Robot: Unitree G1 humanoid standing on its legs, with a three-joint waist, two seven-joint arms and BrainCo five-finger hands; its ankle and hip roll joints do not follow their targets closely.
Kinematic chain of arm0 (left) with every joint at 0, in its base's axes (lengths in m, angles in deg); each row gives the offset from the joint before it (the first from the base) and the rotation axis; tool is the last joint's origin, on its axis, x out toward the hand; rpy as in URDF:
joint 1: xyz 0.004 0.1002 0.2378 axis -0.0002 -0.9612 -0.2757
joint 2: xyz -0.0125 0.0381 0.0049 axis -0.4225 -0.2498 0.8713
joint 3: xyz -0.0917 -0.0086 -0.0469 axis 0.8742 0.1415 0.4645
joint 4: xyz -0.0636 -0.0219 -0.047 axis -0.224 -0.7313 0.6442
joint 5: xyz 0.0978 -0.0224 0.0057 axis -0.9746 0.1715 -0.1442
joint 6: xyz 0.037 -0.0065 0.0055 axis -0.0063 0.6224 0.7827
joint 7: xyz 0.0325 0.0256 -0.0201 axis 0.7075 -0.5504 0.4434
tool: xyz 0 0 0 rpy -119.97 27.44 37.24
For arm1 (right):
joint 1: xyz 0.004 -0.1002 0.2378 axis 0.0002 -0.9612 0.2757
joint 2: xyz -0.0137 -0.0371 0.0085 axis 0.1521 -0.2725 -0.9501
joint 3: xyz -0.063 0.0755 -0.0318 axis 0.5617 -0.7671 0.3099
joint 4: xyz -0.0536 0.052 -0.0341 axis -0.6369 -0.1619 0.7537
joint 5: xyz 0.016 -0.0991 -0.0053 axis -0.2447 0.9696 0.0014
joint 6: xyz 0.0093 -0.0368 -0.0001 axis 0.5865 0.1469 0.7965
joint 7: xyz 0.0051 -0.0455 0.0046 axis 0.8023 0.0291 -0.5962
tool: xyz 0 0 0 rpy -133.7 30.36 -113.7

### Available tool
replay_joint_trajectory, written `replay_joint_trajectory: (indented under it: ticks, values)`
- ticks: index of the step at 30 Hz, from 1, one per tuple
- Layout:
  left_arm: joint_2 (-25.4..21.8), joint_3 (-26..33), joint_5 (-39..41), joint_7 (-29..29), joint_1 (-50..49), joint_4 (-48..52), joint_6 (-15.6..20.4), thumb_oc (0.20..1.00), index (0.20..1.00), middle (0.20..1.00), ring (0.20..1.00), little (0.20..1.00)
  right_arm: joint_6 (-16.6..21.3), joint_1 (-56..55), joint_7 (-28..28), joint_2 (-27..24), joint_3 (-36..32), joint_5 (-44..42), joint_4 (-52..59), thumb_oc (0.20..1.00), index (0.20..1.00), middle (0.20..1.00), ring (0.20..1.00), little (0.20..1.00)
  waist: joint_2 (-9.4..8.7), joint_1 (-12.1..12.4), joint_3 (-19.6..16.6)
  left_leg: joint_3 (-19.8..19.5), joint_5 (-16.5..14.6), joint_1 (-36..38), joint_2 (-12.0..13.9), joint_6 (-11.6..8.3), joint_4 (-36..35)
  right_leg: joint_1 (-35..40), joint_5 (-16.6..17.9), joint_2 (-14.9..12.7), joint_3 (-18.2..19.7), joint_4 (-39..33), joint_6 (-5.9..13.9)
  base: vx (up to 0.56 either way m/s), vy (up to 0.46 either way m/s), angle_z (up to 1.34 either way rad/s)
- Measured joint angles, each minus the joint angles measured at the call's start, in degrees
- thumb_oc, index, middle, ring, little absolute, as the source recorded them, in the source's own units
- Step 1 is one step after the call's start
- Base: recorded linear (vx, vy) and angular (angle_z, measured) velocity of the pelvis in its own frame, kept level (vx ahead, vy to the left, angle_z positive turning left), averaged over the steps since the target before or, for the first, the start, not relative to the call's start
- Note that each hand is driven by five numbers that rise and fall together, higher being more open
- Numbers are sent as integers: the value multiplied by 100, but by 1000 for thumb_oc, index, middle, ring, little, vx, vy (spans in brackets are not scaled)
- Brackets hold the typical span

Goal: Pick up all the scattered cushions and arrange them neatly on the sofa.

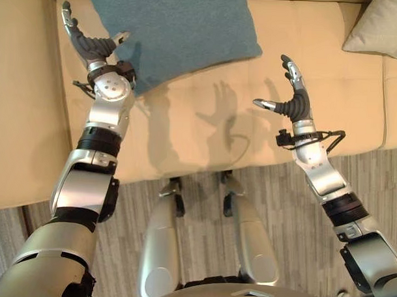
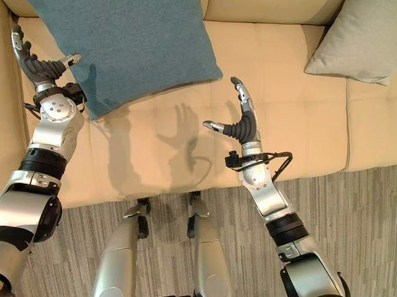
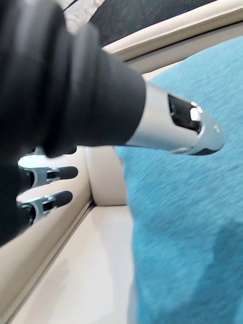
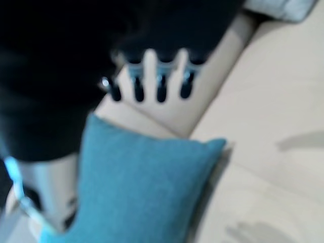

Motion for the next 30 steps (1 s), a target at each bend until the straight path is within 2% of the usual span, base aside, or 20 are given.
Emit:
replay_joint_trajectory:
  ticks: [6, 13, 20, 21, 22, 23, 29, 30]
  values:
    - [-85, -296, 755, 791, 105, -28, 60, 1000, 1000, 1000, 1000, 1000, -1, 117, 86, -4, -4, -48, 1, 1000, 1000, 1000, 1000, 1000, -7, -20, 4, -77, -3, -284, -4, 1, 121, -169, 57, 7, -14, -56, -4, -2, 20, 4]
    - [-62, -478, 1109, 1136, 315, -116, 64, 1000, 1000, 1000, 1000, 1000, -10, 159, 86, -11, -28, -53, -5, 1000, 1000, 1000, 1000, 1000, -78, -137, 41, -86, -36, -705, -7, 41, 338, -467, 146, -5, -14, -69, 35, -4, 19, 0]
    - [-43, -552, 1095, 1384, 399, -308, 15, 1000, 1000, 1000, 1000, 1000, -12, -4, 118, -6, -93, -61, -2, 1000, 1000, 1000, 1000, 1000, -80, -169, 44, -58, -106, -835, -32, 98, 500, -508, 192, -55, -15, -137, 67, -4, 18, -1]
    - [-46, -650, 1033, 1409, 555, -410, -9, 947, 947, 947, 947, 947, -9, -40, 173, -5, -202, -96, -1, 1000, 1000, 1000, 1000, 1000, -80, -170, 43, -76, -106, -944, -34, 98, 535, -565, 212, -61, -33, -176, 78, -13, 23, 7]
    - [-40, -657, 994, 1419, 632, -414, -15, 222, 222, 222, 222, 222, -9, -49, 201, -5, -268, -101, -1, 1000, 1000, 1000, 1000, 1000, -81, -175, 43, -80, -106, -1017, -42, 99, 561, -626, 226, -62, -55, -177, 83, -15, 26, 6]
    - [-39, -656, 914, 1419, 661, -421, -18, 200, 200, 200, 200, 200, -9, -49, 209, -6, -290, -106, -1, 1000, 1000, 1000, 1000, 1000, -82, -178, 42, -76, -106, -1064, -51, 99, 577, -663, 247, -56, -54, -177, 95, 0, 0, 0]
    - [-85, -635, 874, 1409, 871, -562, -66, 200, 200, 200, 200, 200, 4, -46, 257, -10, -307, -140, 45, 1000, 1000, 1000, 1000, 1000, -93, -195, 35, -57, -132, -1177, -115, 139, 630, -716, 321, -125, -54, -235, 150, 14, 9, 3]
    - [-115, -632, 880, 1408, 872, -562, -71, 200, 200, 200, 200, 200, 4, -25, 258, -14, -305, -161, 76, 1000, 1000, 1000, 1000, 1000, -97, -194, 32, -60, -188, -1177, -135, 136, 636, -709, 251, -138, -55, -250, 144, 84, 35, 0]
